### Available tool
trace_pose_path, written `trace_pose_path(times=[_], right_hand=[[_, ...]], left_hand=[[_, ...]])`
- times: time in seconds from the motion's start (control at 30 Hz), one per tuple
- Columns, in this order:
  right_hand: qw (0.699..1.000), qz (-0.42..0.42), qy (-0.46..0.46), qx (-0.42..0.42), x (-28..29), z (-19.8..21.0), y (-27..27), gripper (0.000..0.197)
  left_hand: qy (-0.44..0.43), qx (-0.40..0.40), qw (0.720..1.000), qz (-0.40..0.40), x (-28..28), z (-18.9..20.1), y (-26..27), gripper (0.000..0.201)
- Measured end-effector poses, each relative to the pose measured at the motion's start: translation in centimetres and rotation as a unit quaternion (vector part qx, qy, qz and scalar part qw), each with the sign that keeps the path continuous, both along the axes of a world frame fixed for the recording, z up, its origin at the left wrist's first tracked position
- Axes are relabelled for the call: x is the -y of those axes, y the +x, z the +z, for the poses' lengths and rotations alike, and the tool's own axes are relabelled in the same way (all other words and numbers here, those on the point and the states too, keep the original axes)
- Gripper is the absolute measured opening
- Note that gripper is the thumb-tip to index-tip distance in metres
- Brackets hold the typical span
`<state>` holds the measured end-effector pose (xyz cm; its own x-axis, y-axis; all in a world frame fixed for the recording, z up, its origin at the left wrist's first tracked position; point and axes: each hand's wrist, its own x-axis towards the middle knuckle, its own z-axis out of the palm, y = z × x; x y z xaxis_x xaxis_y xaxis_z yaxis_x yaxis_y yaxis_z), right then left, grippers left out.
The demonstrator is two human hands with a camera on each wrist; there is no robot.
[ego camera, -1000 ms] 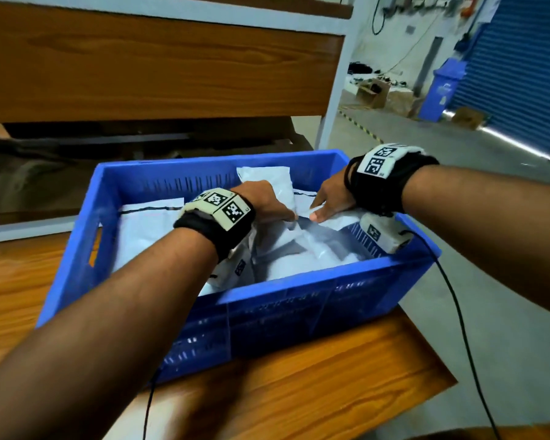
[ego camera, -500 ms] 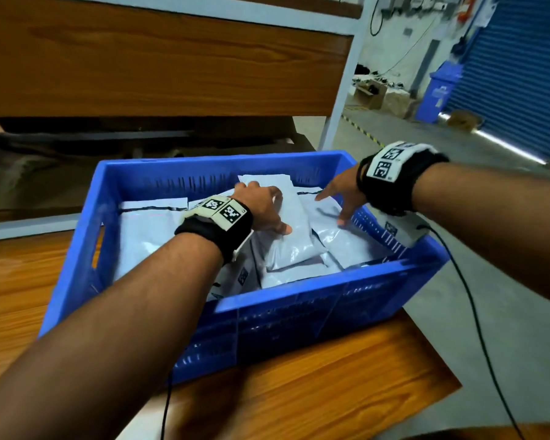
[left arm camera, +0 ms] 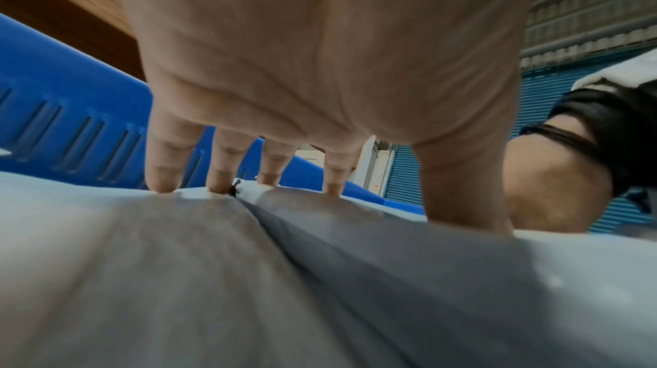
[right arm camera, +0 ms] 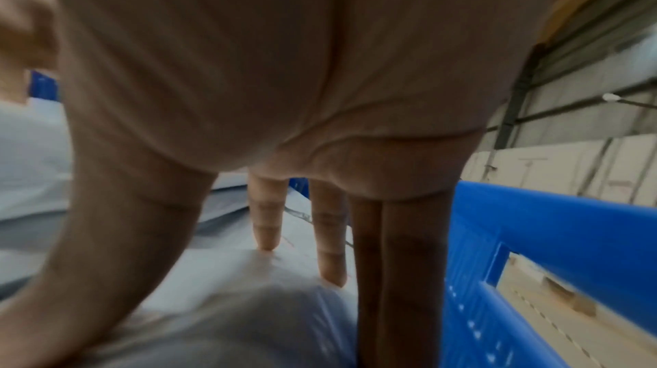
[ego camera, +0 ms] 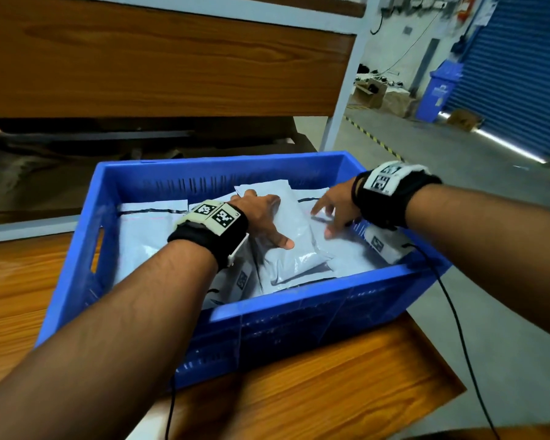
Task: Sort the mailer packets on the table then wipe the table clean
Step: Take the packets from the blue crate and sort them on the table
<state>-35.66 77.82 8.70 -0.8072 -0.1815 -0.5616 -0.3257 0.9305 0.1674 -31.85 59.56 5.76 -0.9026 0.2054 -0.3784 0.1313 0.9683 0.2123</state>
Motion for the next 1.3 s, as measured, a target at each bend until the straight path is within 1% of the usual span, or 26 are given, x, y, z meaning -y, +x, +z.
trace_pose_path(times=[0.03, 0.07, 0.1, 0.13, 0.17, 0.2, 0.23, 0.27, 0.3, 0.33, 0.37, 0.4, 0.43, 0.5, 0.57, 0.63, 0.7, 0.73, 0.8, 0.9, 1.0, 1.1, 1.17, 1.2, 1.27, 1.3], right_hand=[[0.997, -0.031, -0.064, -0.023, 0.0, 0.6, -0.2, 0.054], [0.987, -0.068, -0.138, -0.045, 0.2, 1.1, -0.4, 0.045], [0.971, -0.105, -0.205, -0.058, 0.5, 1.3, -0.6, 0.044], [0.956, -0.135, -0.254, -0.06, 0.9, 1.3, -0.7, 0.046], [0.944, -0.155, -0.286, -0.051, 1.4, 1.1, -0.8, 0.049], [0.938, -0.167, -0.303, -0.032, 1.9, 0.7, -0.7, 0.054], [0.938, -0.171, -0.303, -0.009, 2.4, 0.3, -0.5, 0.061], [0.942, -0.168, -0.291, 0.007, 2.9, -0.2, -0.2, 0.071], [0.952, -0.151, -0.265, 0.009, 3.3, -0.6, 0.1, 0.078], [0.966, -0.119, -0.227, -0.009, 3.6, -0.9, 0.2, 0.081], [0.977, -0.086, -0.194, -0.039, 3.9, -0.9, 0.3, 0.079], [0.98, -0.066, -0.177, -0.064, 4.0, -0.8, 0.3, 0.076], [0.98, -0.06, -0.176, -0.076, 3.9, -0.6, 0.1, 0.076], [0.973, -0.071, -0.206, -0.073, 3.1, 0.4, -0.4, 0.078], [0.965, -0.091, -0.233, -0.072, 1.5, 1.6, -0.9, 0.074], [0.958, -0.13, -0.25, -0.051, -0.7, 2.4, -1.1, 0.068], [0.953, -0.167, -0.253, -0.026, -2.6, 2.3, -1.2, 0.071], [0.953, -0.174, -0.249, -0.016, -3.2, 1.8, -1.0, 0.072], [0.955, -0.176, -0.24, 0.005, -3.2, 0.4, -0.6, 0.071], [0.952, -0.176, -0.247, 0.038, -2.1, -1.5, -0.6, 0.079], [0.951, -0.165, -0.258, 0.036, -1.0, -1.2, -0.9, 0.079], [0.969, -0.111, -0.22, -0.03, -1.4, 0.6, -1.6, 0.078], [0.984, -0.069, -0.141, -0.085, -2.3, 2.0, -1.9, 0.078], [0.989, -0.055, -0.094, -0.101, -2.8, 2.3, -1.9, 0.079], [0.993, -0.045, -0.027, -0.107, -3.7, 2.3, -1.9, 0.083], [0.995, -0.041, -0.002, -0.094, -4.0, 1.9, -1.9, 0.085]], left_hand=[[0.005, 0.0, 1.0, -0.001, 0.2, 0.2, 0.1, 0.112], [0.013, -0.003, 1.0, 0.004, 0.4, 0.3, 0.0, 0.114], [0.021, -0.009, 1.0, 0.013, 0.7, 0.6, 0.1, 0.119], [0.028, -0.013, 0.999, 0.027, 1.0, 0.9, 0.2, 0.122], [0.033, -0.018, 0.999, 0.037, 1.3, 1.2, 0.3, 0.12], [0.036, -0.02, 0.998, 0.04, 1.7, 1.3, 0.3, 0.11], [0.036, -0.014, 0.998, 0.039, 1.9, 1.4, 0.2, 0.096], [0.03, -0.005, 0.999, 0.039, 2.1, 1.3, 0.1, 0.083], [0.021, 0.007, 0.999, 0.04, 2.2, 1.2, 0.1, 0.082], [0.014, 0.015, 0.999, 0.045, 2.3, 0.9, 0.1, 0.093], [0.016, 0.019, 0.998, 0.052, 2.4, 0.6, 0.0, 0.111], [0.025, 0.02, 0.998, 0.058, 2.5, 0.3, -0.2, 0.126], [0.037, 0.015, 0.997, 0.06, 2.5, 0.0, -0.4, 0.136], [0.043, 0.006, 0.998, 0.056, 2.7, -0.3, -0.7, 0.145], [0.038, 0.016, 0.998, 0.044, 2.6, -0.5, -0.6, 0.142], [0.02, 0.036, 0.999, 0.013, 2.2, -0.8, -0.4, 0.127], [-0.001, 0.046, 0.999, -0.012, 1.6, -0.9, -0.3, 0.111], [-0.009, 0.042, 0.999, -0.019, 1.4, -0.8, -0.2, 0.106], [-0.023, 0.026, 0.999, -0.016, 1.4, -0.9, -0.4, 0.106], [-0.038, 0.019, 0.999, -0.013, 1.5, -0.8, -0.5, 0.11], [-0.012, 0.04, 0.999, -0.019, 1.5, -0.5, -0.2, 0.093], [0.0, 0.032, 0.999, -0.017, 1.7, -0.4, -0.2, 0.08], [0.004, 0.02, 1.0, -0.009, 1.8, -0.6, -0.3, 0.08], [0.004, 0.015, 1.0, -0.001, 1.8, -0.7, -0.3, 0.085], [0.0, 0.013, 1.0, 0.011, 1.7, -0.7, -0.2, 0.104], [-0.005, 0.019, 1.0, 0.007, 1.6, -0.8, -0.2, 0.114]])
